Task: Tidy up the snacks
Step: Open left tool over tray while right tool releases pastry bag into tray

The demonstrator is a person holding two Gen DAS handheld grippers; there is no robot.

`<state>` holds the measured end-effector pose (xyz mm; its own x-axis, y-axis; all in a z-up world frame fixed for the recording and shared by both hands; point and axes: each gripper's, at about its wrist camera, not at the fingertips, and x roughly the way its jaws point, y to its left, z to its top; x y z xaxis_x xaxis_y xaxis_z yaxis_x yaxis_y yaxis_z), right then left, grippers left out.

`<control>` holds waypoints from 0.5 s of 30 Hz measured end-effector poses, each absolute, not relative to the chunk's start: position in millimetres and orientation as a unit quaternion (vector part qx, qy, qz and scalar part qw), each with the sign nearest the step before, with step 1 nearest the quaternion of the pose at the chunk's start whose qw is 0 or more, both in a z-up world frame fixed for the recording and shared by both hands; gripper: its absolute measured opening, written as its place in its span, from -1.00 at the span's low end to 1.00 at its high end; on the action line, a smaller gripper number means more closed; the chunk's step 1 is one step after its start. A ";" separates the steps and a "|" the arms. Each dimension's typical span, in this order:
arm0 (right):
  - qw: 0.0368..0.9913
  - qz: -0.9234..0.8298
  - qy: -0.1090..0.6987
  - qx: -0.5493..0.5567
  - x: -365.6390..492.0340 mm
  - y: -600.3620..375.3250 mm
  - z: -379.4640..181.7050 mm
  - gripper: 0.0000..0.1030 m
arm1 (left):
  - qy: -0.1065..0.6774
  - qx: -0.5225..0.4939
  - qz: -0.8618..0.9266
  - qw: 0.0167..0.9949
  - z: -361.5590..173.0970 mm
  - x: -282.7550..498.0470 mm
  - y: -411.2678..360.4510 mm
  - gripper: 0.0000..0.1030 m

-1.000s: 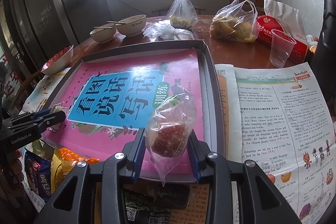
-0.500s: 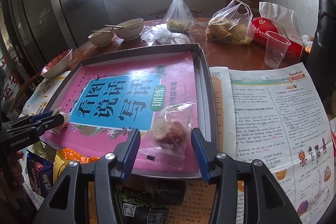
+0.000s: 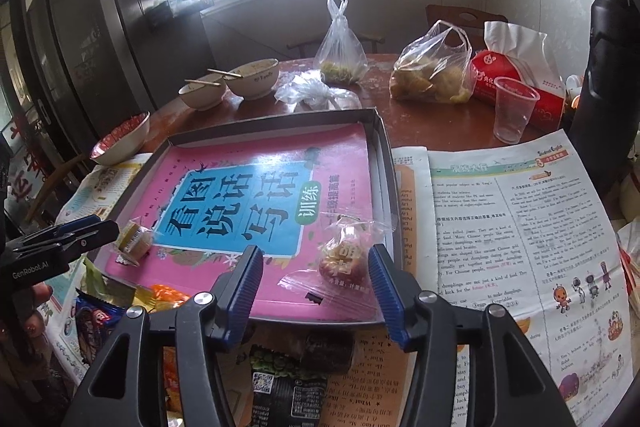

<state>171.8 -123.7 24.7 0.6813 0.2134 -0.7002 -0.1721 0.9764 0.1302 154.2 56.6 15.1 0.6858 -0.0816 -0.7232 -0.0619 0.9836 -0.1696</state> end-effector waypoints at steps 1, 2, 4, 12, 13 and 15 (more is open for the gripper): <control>0.918 0.106 0.381 0.027 168.9 -124.4 27.0 0.15 | 0.394 -0.092 -0.005 0.915 17.4 152.4 57.4 0.31; 0.919 0.107 0.378 0.027 167.7 -124.4 28.6 0.18 | 0.389 -0.095 -0.005 0.916 21.1 148.8 58.9 0.34; 0.922 0.108 0.372 0.028 164.2 -124.0 33.0 0.19 | 0.383 -0.099 -0.006 0.918 26.5 144.1 60.1 0.36; 0.928 0.116 0.353 0.032 147.7 -123.0 49.1 0.22 | 0.366 -0.096 -0.015 0.925 42.8 123.4 57.3 0.42; 0.928 0.118 0.351 0.032 145.0 -122.2 51.4 0.22 | 0.364 -0.095 -0.017 0.926 44.5 121.8 56.2 0.42; 0.930 0.122 0.347 0.030 140.8 -120.6 54.6 0.23 | 0.361 -0.091 -0.018 0.928 47.4 117.4 54.0 0.42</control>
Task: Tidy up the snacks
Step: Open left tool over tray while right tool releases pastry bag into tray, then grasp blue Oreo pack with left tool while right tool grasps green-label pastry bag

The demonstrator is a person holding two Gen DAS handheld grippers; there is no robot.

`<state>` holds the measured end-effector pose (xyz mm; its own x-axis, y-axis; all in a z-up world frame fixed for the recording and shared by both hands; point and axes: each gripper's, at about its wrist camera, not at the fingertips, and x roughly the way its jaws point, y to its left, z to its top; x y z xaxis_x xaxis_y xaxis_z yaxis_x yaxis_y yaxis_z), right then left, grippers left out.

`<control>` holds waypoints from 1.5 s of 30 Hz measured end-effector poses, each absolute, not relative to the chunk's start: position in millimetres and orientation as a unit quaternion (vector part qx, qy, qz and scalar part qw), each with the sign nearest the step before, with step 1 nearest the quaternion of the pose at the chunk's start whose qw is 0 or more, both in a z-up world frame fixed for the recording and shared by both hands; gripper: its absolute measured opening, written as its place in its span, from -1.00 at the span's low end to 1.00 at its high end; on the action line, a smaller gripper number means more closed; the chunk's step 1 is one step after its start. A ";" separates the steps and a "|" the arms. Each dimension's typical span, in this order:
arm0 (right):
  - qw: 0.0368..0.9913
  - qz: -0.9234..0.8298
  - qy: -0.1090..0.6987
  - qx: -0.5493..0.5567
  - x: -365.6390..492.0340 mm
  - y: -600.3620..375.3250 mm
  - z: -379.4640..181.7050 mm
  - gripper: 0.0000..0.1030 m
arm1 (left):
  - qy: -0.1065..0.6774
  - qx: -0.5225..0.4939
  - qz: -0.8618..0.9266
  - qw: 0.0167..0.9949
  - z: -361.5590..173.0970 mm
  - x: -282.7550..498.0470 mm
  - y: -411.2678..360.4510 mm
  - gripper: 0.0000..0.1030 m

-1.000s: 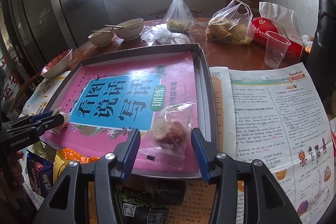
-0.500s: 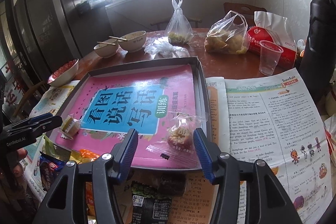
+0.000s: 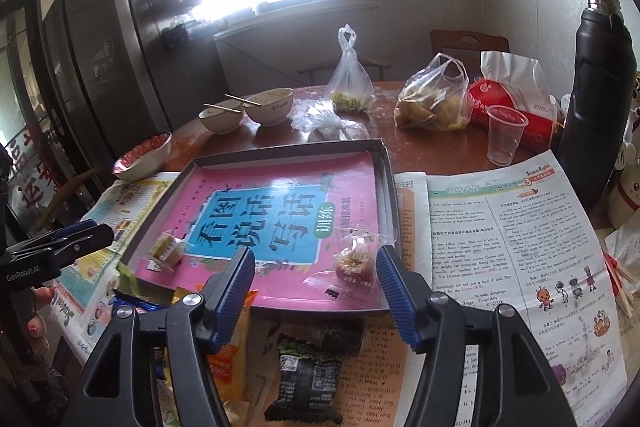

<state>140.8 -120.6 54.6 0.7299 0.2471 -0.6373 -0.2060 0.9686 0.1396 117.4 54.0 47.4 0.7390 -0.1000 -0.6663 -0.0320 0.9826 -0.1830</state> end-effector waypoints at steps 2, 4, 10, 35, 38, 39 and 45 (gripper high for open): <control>0.931 0.122 0.343 0.030 135.3 -120.3 57.6 0.23 | 0.361 -0.091 -0.022 0.928 48.4 113.0 52.1 0.42; 0.931 0.129 0.341 0.031 129.8 -119.2 59.7 0.25 | 0.363 -0.093 -0.029 0.927 47.7 109.5 50.7 0.42; 0.931 0.140 0.335 0.024 116.3 -110.6 65.0 0.30 | 0.371 -0.087 -0.035 0.924 44.4 101.7 44.9 0.42; 0.917 0.147 0.367 0.039 71.7 -98.7 38.3 0.45 | 0.420 -0.058 -0.063 0.903 14.3 78.1 16.6 0.44; 0.914 0.150 0.374 0.035 64.1 -94.9 32.8 0.45 | 0.425 -0.056 -0.065 0.901 10.6 76.5 14.0 0.44; 0.914 0.149 0.375 0.035 62.4 -94.2 31.6 0.45 | 0.426 -0.055 -0.066 0.901 9.2 75.9 13.2 0.44; 0.907 0.151 0.392 0.028 55.6 -87.5 19.6 0.46 | 0.436 -0.053 -0.065 0.896 1.1 77.4 9.9 0.44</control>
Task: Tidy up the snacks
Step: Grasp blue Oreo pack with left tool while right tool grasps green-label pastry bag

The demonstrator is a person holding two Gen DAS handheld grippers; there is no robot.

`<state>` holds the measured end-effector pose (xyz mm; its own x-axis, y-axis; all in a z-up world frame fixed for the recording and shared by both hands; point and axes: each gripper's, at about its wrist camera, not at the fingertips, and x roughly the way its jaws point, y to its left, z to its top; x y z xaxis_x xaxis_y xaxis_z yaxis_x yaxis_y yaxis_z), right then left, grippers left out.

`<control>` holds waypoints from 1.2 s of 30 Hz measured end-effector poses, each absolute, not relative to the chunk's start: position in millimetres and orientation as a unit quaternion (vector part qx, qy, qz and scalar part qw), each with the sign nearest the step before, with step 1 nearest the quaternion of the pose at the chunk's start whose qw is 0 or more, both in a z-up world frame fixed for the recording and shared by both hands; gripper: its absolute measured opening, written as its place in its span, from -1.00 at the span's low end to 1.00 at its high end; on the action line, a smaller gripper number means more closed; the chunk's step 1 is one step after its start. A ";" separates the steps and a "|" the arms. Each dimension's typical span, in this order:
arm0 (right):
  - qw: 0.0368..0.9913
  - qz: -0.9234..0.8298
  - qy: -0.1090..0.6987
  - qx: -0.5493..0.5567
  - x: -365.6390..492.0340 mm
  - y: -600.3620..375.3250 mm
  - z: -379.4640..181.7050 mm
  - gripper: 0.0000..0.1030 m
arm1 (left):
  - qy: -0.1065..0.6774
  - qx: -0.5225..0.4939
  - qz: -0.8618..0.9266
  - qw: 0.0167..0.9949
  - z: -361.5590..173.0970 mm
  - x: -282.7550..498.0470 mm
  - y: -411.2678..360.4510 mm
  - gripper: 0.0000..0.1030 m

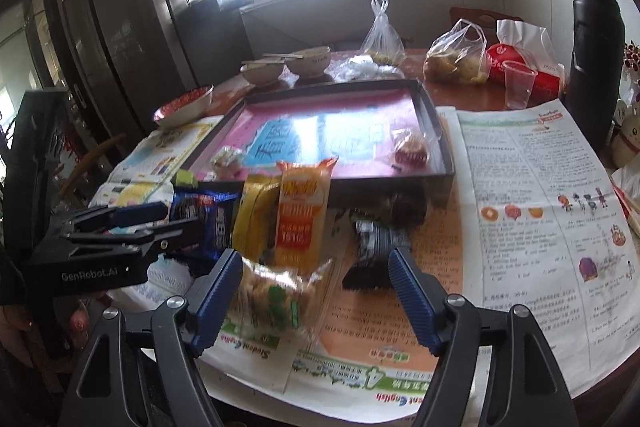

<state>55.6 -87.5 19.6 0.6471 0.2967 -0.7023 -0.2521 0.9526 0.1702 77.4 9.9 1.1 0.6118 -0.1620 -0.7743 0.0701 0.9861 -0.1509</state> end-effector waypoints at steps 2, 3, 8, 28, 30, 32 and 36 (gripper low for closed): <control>0.904 0.153 0.399 0.029 53.9 -84.8 15.2 0.46 | 0.436 -0.052 -0.064 0.896 0.7 77.9 9.8 0.44; 0.901 0.156 0.404 0.026 53.1 -82.1 12.0 0.46 | 0.435 -0.052 -0.063 0.897 0.5 78.0 9.7 0.44; 0.895 0.163 0.416 0.018 52.9 -75.3 3.8 0.46 | 0.438 -0.051 -0.059 0.896 -2.4 80.7 9.7 0.44; 0.884 0.163 0.438 0.015 60.5 -64.7 -16.7 0.30 | 0.454 -0.067 -0.048 0.887 -16.6 92.1 8.3 0.44; 0.883 0.166 0.440 0.013 61.2 -62.3 -18.4 0.16 | 0.454 -0.065 -0.047 0.888 -16.9 92.9 7.3 0.43; 0.883 0.167 0.438 0.010 60.9 -61.8 -18.8 0.15 | 0.453 -0.068 -0.048 0.888 -17.4 93.3 7.1 0.43; 0.886 0.169 0.432 0.014 59.5 -64.4 -17.7 0.01 | 0.452 -0.075 -0.049 0.887 -18.1 93.9 8.4 0.25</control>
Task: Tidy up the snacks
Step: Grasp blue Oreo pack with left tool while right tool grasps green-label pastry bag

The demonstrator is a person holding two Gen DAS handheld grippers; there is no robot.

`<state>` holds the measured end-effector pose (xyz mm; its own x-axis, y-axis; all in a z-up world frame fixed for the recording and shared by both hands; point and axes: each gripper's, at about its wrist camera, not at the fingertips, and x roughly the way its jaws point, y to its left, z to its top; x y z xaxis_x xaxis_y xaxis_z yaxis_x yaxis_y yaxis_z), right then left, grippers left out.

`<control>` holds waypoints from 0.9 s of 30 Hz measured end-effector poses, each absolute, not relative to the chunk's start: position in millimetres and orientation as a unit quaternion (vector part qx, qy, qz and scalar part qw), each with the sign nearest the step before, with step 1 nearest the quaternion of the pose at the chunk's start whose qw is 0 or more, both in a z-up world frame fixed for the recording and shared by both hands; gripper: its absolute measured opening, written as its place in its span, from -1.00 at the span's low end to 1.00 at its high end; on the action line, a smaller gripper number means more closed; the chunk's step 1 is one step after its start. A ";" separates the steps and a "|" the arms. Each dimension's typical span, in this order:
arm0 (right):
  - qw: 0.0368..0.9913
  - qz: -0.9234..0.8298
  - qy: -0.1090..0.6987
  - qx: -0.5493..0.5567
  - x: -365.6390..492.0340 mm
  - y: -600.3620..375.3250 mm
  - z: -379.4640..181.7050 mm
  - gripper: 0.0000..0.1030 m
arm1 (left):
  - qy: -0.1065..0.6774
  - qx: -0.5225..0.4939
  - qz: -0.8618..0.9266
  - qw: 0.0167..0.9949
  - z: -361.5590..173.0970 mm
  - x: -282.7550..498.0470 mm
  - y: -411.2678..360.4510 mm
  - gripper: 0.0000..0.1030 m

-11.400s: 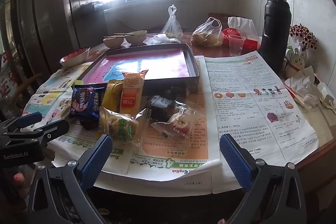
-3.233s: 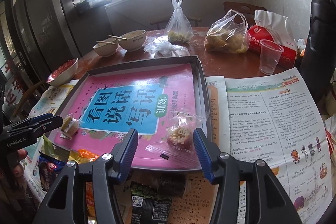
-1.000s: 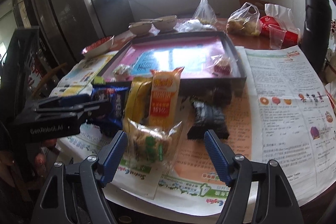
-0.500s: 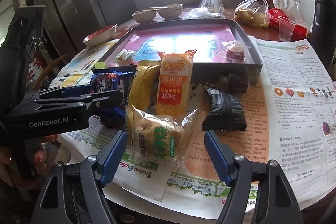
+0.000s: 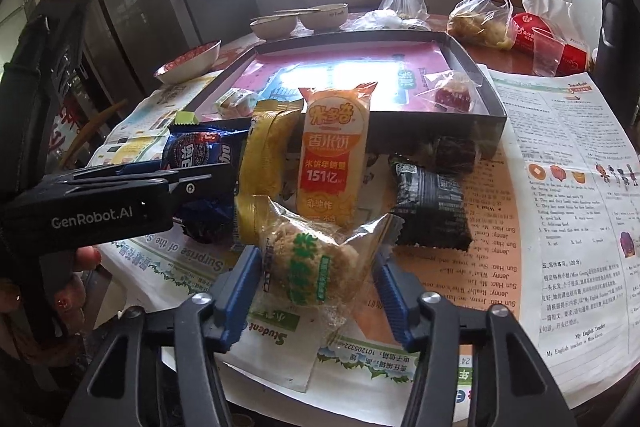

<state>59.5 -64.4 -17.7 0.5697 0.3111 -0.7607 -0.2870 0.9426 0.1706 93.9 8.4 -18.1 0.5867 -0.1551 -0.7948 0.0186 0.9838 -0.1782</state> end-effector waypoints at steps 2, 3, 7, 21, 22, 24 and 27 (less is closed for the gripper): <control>0.887 0.170 0.428 0.011 57.8 -64.0 -15.8 -0.03 | 0.450 -0.079 -0.053 0.888 -17.3 93.9 8.9 0.03; 0.888 0.171 0.427 0.010 57.5 -63.9 -15.3 -0.05 | 0.451 -0.081 -0.056 0.887 -17.1 94.1 9.2 0.01; 0.889 0.168 0.425 0.017 58.1 -67.4 -13.1 -0.09 | 0.450 -0.087 -0.061 0.887 -17.2 92.3 11.9 0.01; 0.901 0.163 0.400 0.034 55.6 -79.6 0.9 -0.13 | 0.419 -0.101 -0.062 0.900 9.0 75.6 31.7 0.01; 0.902 0.163 0.398 0.034 55.5 -80.0 2.0 -0.13 | 0.418 -0.101 -0.060 0.901 10.0 75.0 32.6 0.01; 0.904 0.162 0.393 0.034 55.3 -80.6 4.8 -0.14 | 0.415 -0.102 -0.058 0.902 12.5 74.5 34.1 0.01; 0.907 0.162 0.387 0.035 56.3 -82.1 9.0 -0.14 | 0.410 -0.104 -0.057 0.904 15.3 73.8 35.8 0.01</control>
<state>56.3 -82.1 9.0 0.6479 0.3209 -0.6909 -0.2669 0.9451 0.1887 73.8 35.8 15.3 0.6568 -0.1877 -0.7303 0.0173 0.9720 -0.2342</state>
